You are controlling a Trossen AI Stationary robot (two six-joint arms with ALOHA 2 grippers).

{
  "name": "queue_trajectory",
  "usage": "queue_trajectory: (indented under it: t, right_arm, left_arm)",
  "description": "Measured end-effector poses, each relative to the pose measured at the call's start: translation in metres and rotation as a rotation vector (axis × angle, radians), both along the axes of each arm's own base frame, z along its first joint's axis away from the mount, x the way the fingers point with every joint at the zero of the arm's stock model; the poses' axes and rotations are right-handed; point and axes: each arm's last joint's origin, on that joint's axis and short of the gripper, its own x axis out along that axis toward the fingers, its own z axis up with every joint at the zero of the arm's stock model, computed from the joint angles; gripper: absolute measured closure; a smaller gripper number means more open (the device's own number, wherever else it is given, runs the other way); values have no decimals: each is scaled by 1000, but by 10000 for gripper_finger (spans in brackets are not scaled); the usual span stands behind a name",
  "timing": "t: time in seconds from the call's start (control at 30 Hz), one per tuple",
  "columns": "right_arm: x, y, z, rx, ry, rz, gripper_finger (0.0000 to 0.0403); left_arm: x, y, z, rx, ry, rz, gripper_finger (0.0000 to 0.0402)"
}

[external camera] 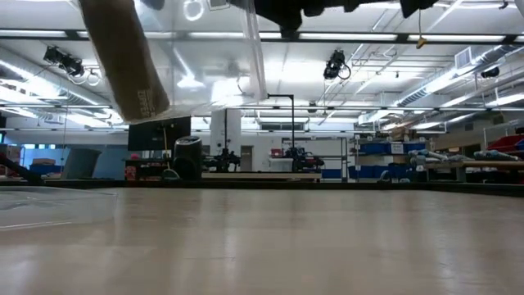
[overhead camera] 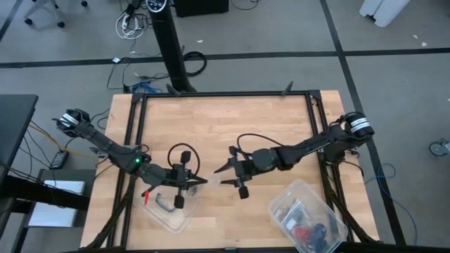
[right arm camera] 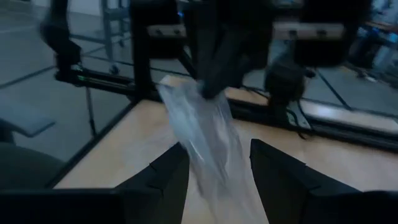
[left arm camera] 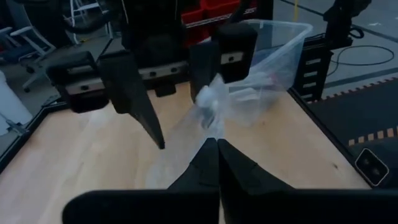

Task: Roll bandage
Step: Close the transparent zip bag

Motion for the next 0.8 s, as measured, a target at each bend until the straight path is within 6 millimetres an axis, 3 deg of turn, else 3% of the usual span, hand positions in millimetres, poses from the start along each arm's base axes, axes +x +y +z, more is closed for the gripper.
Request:
queue_trajectory:
  t: [0.17,0.37,0.47,0.63,0.8]
  right_arm:
    - [9,-3,0,-31,4,45,261]
    - [7,2,0,-74,12,84,389]
    - [5,5,1,-71,11,95,396]
    - [1,6,2,-86,55,54,400]
    - [-9,7,21,-96,154,-36,401]
  left_arm:
    - [0,0,0,0,1,0,401]
    - [0,0,-1,10,8,-1,401]
    - [-1,0,-3,9,6,-1,401]
    - [-3,8,-25,-55,-37,78,399]
    - [-2,12,-20,-117,-75,58,372]
